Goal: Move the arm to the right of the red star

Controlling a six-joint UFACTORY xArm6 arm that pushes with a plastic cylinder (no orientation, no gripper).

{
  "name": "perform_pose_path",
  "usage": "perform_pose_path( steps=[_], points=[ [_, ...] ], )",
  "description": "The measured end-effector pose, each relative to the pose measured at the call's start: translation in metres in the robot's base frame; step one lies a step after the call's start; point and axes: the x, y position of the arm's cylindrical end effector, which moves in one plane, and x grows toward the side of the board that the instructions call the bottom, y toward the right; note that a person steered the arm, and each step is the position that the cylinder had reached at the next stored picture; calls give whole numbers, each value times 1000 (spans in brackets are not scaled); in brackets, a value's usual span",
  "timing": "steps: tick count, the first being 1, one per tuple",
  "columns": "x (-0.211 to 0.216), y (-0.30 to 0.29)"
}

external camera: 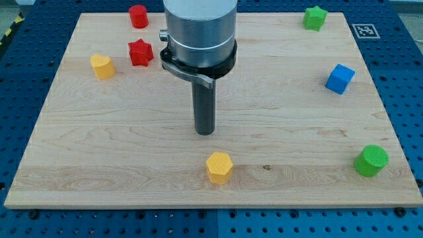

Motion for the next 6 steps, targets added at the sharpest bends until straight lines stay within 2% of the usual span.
perform_pose_path(
  steps=[1, 2, 5, 6],
  points=[
    [0, 0],
    [-31, -2],
    [-173, -50],
    [-179, -51]
  ],
)
